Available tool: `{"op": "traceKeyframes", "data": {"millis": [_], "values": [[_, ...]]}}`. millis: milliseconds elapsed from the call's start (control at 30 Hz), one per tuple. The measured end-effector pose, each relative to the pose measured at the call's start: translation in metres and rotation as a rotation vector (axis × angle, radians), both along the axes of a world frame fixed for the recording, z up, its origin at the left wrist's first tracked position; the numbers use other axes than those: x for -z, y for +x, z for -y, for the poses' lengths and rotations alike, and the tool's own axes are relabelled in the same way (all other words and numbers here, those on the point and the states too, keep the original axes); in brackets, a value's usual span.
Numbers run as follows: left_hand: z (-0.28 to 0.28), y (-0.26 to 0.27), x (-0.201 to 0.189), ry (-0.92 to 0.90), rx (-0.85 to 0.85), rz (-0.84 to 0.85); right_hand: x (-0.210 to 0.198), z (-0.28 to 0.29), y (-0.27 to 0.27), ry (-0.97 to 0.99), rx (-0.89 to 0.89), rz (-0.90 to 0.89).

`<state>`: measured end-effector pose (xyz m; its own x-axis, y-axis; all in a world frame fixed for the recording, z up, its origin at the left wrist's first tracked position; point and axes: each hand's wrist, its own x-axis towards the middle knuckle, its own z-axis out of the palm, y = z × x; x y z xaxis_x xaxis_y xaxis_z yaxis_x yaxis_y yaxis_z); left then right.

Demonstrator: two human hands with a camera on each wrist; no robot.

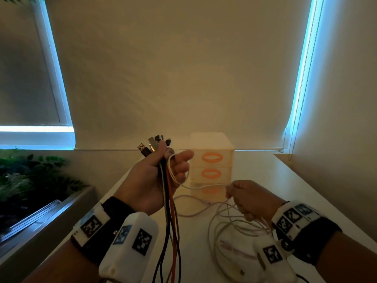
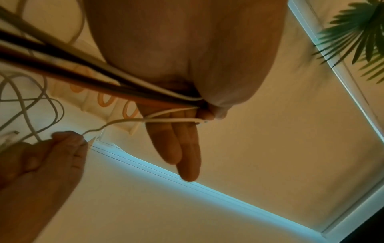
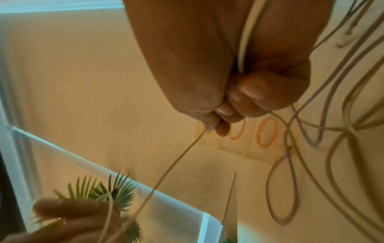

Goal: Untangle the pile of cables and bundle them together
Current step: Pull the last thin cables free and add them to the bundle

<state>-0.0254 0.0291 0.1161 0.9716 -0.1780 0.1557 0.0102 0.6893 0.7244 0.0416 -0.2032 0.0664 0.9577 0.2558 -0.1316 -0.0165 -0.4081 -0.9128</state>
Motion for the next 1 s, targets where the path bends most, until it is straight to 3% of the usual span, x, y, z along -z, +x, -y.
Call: {"op": "traceKeyframes", "data": {"millis": [167,367,467,567,633,833,1000], "values": [[0.014,-0.006,0.004,0.203,0.131,0.023,-0.037,-0.016,0.009,0.285,0.123,-0.071],[0.022,0.002,0.012,0.303,0.188,-0.044,-0.089,-0.043,-0.011,0.484,-0.02,0.003],[0.019,0.01,0.017,0.251,0.098,-0.08,-0.093,-0.053,-0.038,0.306,-0.189,0.16],[0.016,0.011,0.015,0.14,-0.007,-0.085,-0.072,-0.064,-0.059,-0.155,-0.382,0.538],[0.015,0.011,0.013,0.047,-0.015,-0.054,-0.049,-0.066,-0.064,-0.318,-0.456,0.681],[0.006,0.009,0.014,-0.126,-0.024,-0.014,-0.011,-0.035,-0.053,-0.013,-0.411,0.369],[0.005,0.006,0.014,-0.109,-0.02,-0.01,0.006,-0.019,-0.037,-0.088,-0.375,0.296]]}}
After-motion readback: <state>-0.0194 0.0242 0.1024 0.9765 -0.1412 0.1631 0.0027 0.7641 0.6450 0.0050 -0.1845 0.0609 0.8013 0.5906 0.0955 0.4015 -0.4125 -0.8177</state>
